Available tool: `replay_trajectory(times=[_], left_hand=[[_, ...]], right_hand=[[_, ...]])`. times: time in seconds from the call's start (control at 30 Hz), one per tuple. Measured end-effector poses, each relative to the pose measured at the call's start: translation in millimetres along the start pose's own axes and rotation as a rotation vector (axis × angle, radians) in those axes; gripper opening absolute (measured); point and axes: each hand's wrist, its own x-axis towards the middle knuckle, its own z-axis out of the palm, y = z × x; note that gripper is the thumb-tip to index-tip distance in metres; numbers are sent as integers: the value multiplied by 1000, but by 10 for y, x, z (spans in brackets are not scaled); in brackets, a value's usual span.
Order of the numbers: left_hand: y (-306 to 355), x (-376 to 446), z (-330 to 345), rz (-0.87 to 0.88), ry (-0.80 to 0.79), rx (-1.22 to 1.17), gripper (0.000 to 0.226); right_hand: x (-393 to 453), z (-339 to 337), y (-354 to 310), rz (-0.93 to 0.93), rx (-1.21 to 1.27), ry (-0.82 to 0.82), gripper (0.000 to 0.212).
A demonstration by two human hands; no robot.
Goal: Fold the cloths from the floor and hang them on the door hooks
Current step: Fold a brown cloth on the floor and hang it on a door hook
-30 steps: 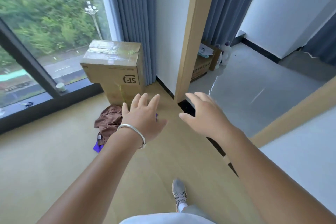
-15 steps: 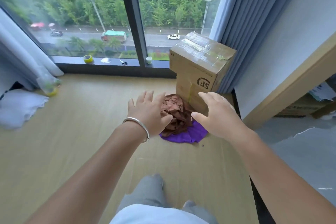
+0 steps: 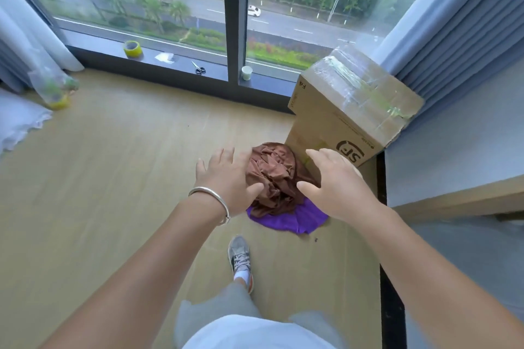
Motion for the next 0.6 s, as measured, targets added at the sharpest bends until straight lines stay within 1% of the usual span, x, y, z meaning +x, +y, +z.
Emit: replay_trajectory(times=[0.07,0.27,0.37,0.6], left_hand=[[-109,309,-2,15,-35,-5,78],[-504,1111,217,59,-65,64,77],[-643,1372,491,65,-96,67,78],[-824,1831,1389,37,-154,-42,81]], right_hand=[[286,28,-21,22,-17,-32,69],[994,345,27,47,-54,-103,70],[1306,650,36,37,-56,-146,70],[1870,1563,230,52,-41,-244,71]])
